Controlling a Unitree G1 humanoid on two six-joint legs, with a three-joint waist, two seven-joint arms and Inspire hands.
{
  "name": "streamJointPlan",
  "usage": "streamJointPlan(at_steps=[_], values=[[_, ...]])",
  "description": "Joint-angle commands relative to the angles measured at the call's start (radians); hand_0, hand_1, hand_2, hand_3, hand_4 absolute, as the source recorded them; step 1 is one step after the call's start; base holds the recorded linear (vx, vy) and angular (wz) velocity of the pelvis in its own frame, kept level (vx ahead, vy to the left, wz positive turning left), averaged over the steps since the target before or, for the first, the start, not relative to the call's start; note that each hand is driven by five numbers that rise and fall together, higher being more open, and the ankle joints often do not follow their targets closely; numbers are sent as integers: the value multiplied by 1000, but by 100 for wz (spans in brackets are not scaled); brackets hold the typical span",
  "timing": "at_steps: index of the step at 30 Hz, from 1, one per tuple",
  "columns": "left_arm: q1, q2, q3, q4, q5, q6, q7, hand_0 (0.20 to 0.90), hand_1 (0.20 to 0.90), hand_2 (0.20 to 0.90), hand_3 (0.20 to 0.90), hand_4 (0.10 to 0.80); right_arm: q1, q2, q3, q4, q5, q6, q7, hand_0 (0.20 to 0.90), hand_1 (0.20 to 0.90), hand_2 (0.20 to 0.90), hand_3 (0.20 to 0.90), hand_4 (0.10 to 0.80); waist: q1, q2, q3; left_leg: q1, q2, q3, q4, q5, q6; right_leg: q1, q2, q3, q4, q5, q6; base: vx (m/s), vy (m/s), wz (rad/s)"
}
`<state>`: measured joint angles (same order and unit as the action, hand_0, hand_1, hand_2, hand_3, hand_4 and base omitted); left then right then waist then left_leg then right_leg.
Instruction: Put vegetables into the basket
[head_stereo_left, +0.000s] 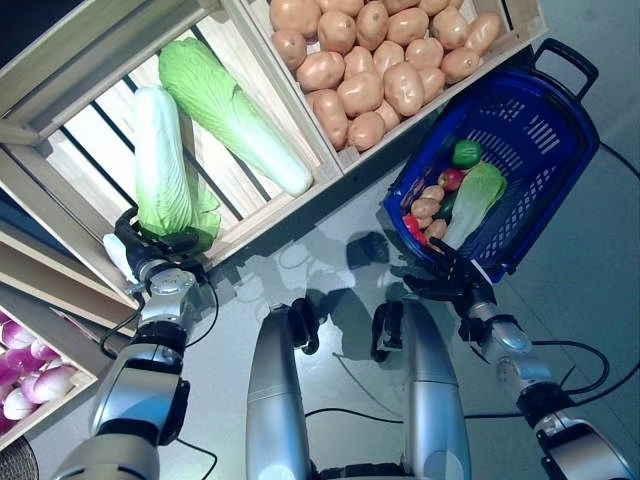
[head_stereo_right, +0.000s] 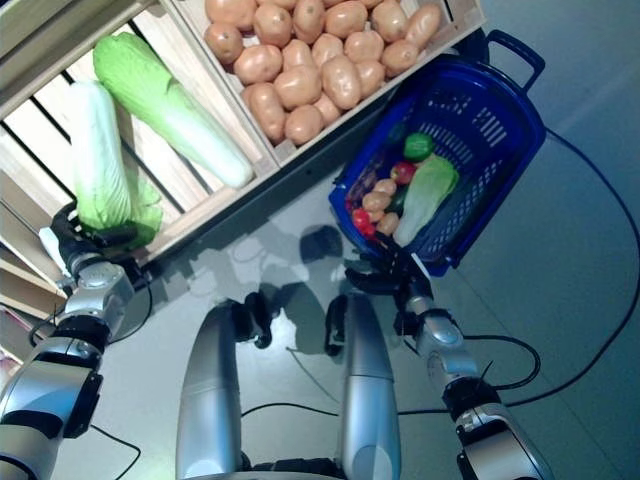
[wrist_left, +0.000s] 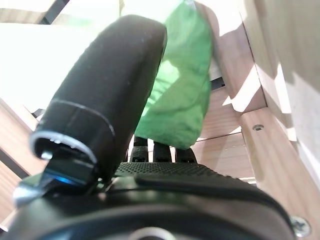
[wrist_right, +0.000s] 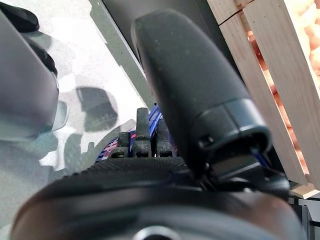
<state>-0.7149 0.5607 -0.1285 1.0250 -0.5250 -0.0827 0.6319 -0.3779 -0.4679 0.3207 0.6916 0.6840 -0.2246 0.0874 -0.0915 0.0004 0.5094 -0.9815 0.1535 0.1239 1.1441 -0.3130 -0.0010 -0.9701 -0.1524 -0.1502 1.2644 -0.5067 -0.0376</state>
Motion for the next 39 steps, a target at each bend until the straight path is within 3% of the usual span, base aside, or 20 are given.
streamJointPlan(at_steps=[1, 11, 17, 28, 35, 39], values=[[-93, 43, -69, 0, 2, -34, -137, 300, 300, 300, 300, 400, 7, -10, -40, -39, 39, -45, -45, 900, 900, 900, 900, 800, -36, -31, -32, 114, -11, 54, -3, -149, 19, 56, -1, 36, -143, 116, 36, -16, -10, -5], [-28, 59, -38, -7, 3, -35, -154, 300, 300, 300, 300, 400, 45, 3, -47, -25, 20, -53, -23, 900, 900, 900, 900, 800, -37, -26, -64, 285, -7, 89, -134, -124, 10, 207, 9, 46, -254, 132, 45, 8, -3, -3], [41, 37, 2, -11, -93, -75, -207, 300, 300, 300, 300, 400, 75, 34, -46, -3, 19, -70, -20, 900, 900, 900, 900, 800, -35, -18, -107, 434, -17, 105, -256, -92, 11, 349, 7, 46, -355, 148, 43, 35, -22, -5], [272, -92, 94, -208, -221, -195, -303, 300, 300, 300, 300, 400, 245, 130, -57, -124, 25, -104, 17, 900, 900, 900, 900, 800, -5, -10, -219, 750, -81, 82, -550, -3, 17, 690, 2, -8, -629, 196, 50, 84, -43, 4], [407, -204, 66, -431, -141, -283, -325, 300, 300, 300, 300, 400, 303, 206, -71, -281, 63, -80, 65, 900, 900, 900, 900, 800, 24, 5, -292, 922, -114, 62, -744, 68, 18, 895, 20, -51, -851, 250, 53, 84, -47, 8], [452, -237, 27, -562, -76, -275, -345, 300, 300, 300, 300, 400, 294, 255, -67, -381, 158, -108, 125, 900, 900, 900, 900, 800, 43, 11, -324, 1014, -133, 46, -869, 108, 18, 1000, 39, -62, -980, 282, 57, 76, -45, 6]])
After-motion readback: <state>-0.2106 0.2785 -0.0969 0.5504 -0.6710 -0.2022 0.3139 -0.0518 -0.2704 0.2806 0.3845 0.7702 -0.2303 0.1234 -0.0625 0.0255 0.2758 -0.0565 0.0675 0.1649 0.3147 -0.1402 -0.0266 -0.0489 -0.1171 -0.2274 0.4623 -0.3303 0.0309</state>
